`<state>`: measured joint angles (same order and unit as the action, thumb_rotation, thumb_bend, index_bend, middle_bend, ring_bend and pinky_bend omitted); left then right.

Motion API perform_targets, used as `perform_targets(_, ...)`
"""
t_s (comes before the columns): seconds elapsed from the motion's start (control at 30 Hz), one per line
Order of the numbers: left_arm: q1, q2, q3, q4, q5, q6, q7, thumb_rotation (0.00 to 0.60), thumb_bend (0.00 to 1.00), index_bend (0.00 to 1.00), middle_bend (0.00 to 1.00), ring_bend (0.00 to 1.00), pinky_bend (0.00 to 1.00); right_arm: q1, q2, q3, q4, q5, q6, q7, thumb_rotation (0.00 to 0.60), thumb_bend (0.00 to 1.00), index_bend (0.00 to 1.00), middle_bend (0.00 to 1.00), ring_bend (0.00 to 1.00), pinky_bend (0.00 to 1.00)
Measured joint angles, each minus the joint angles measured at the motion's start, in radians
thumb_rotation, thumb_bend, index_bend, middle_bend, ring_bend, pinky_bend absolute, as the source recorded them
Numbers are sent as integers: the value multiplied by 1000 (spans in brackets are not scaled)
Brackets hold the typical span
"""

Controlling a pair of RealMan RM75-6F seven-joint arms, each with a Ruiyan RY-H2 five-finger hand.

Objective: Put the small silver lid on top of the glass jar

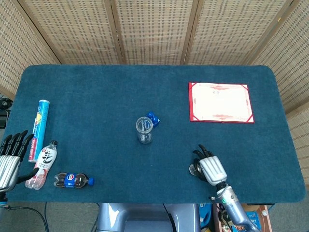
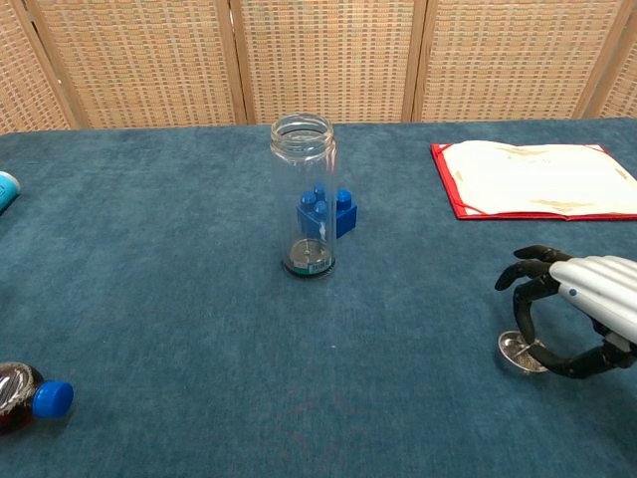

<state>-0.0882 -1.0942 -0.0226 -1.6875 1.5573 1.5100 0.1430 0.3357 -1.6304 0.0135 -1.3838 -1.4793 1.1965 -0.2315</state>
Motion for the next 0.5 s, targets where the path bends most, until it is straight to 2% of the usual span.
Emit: perform_targets(0.5,1,2,-2,1,-2,3,-6,600,201,0,0,0,0,1,26,9,-38,-9,23,-22,600,592,624,318,95,328)
